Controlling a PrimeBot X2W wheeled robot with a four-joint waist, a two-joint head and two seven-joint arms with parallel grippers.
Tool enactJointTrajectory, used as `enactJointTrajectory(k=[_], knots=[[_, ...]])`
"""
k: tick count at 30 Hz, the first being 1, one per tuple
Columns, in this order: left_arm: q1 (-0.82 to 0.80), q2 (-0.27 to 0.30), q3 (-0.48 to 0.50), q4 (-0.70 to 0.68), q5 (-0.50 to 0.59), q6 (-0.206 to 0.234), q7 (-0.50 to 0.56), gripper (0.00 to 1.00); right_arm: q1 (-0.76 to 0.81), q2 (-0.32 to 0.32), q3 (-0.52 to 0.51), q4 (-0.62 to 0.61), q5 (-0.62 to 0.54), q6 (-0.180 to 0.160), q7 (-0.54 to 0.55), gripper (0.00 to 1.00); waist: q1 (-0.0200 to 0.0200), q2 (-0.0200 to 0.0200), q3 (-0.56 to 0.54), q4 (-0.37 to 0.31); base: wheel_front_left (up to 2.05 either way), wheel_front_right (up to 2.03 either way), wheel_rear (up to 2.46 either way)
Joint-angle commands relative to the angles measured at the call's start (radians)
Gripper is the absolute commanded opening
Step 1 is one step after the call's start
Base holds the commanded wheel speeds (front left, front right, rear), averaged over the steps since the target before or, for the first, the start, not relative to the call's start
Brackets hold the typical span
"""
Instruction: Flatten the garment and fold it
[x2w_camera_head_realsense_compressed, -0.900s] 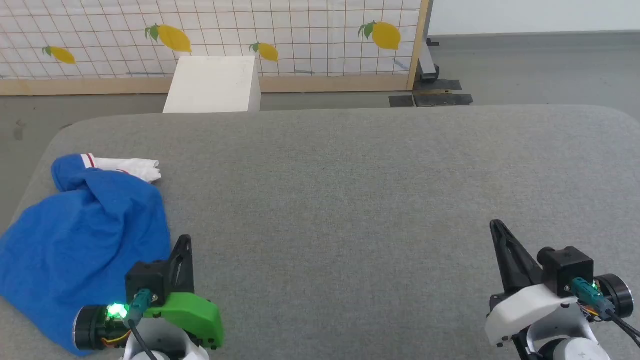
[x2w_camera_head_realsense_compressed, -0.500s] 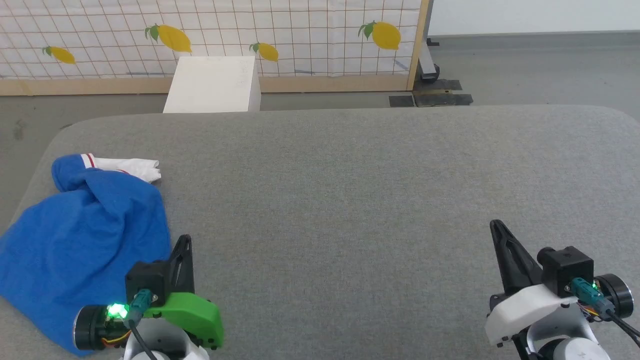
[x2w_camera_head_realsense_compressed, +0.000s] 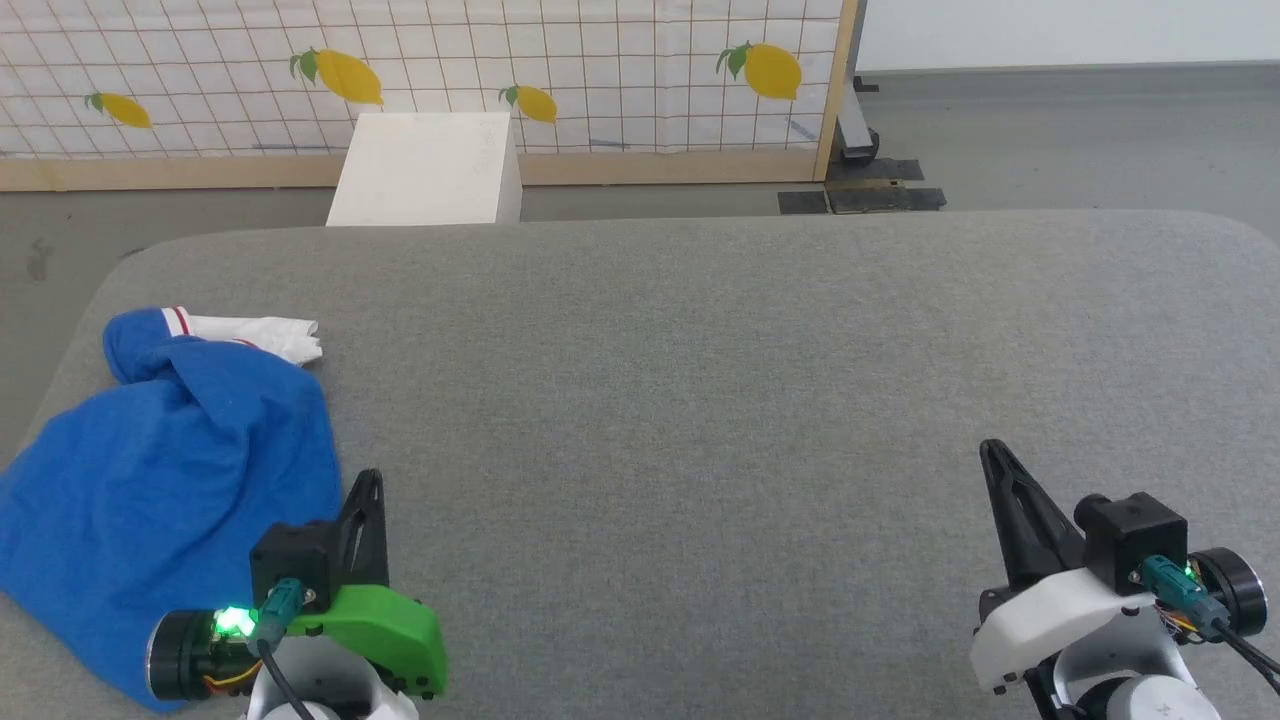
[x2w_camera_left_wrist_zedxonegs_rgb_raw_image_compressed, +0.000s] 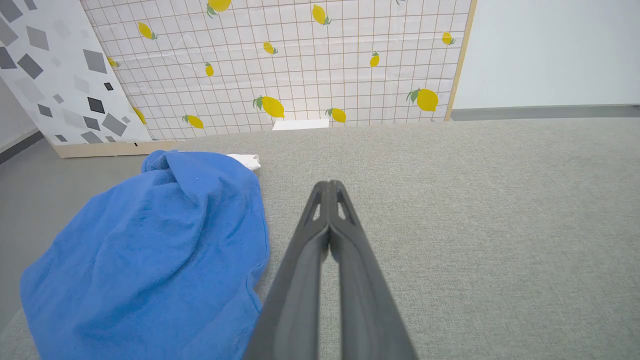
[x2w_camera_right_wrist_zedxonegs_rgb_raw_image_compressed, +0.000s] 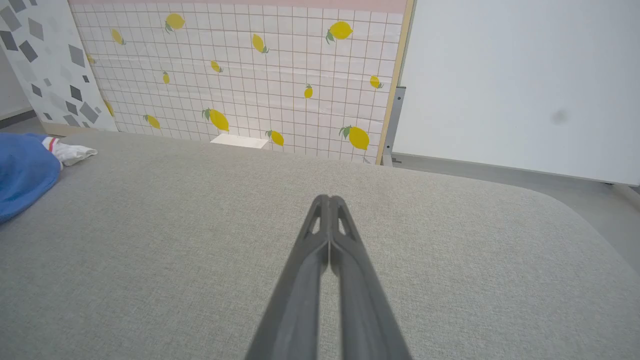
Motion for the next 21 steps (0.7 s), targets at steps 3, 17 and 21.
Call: enactJointTrajectory(k=[3, 17, 21], knots=[[-0.016, -0.004, -0.001, -0.003, 0.013, 0.007, 0.001, 0.00, -0.017, 0.003, 0.002, 0.002, -0.006, -0.002, 0.000, 0.00, 0.0000, 0.0120, 0.000, 0.000, 0.00, 0.00, 0.00], [-0.016, -0.004, -0.001, -0.003, 0.013, 0.007, 0.001, 0.00, -0.017, 0.003, 0.002, 0.002, -0.006, -0.002, 0.000, 0.00, 0.0000, 0.0120, 0.000, 0.000, 0.00, 0.00, 0.00], [0.001, 0.000, -0.001, 0.002, -0.006, 0.000, -0.002, 1.00, 0.001, -0.001, -0.001, 0.001, 0.002, 0.000, -0.002, 1.00, 0.0000, 0.0001, 0.000, 0.000, 0.00, 0.00, 0.00]])
